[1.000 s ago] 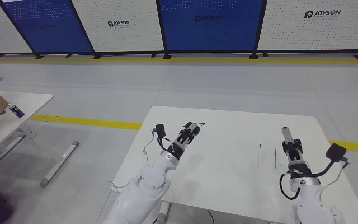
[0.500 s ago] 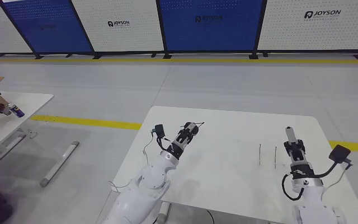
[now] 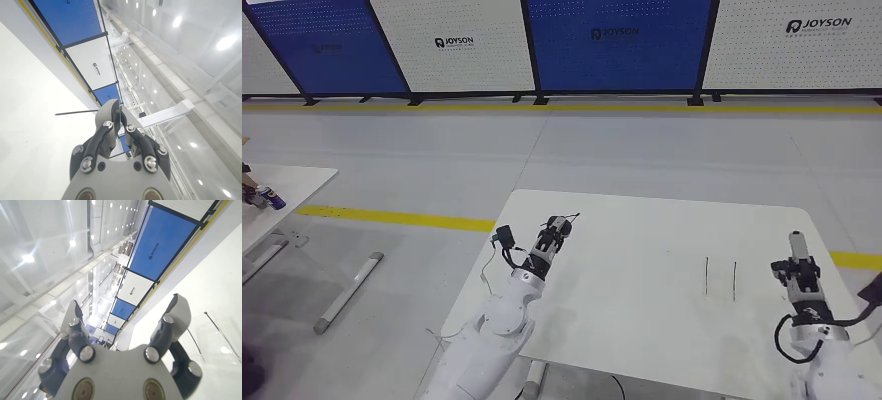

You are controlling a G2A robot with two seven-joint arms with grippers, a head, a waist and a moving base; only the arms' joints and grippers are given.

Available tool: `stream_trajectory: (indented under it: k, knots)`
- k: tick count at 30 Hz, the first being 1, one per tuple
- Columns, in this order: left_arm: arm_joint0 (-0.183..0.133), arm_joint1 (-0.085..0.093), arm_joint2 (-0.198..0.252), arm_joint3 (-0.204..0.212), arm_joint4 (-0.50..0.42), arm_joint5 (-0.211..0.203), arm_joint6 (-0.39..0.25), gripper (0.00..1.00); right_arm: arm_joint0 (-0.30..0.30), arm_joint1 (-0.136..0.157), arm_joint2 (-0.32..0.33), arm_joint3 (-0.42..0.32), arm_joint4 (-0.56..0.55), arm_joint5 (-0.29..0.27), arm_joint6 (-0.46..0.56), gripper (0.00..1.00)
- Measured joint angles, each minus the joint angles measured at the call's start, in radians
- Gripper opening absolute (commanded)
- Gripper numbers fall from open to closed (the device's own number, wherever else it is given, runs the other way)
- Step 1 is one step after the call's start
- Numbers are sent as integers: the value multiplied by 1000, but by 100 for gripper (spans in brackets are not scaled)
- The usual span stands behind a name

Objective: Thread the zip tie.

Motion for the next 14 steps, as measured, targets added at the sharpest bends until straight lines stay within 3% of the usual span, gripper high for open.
stream_trajectory:
  k: [14]
  knots:
    - [0, 0, 1, 0, 0, 0, 0, 0, 0, 0, 0, -1, 0, 2, 3, 100]
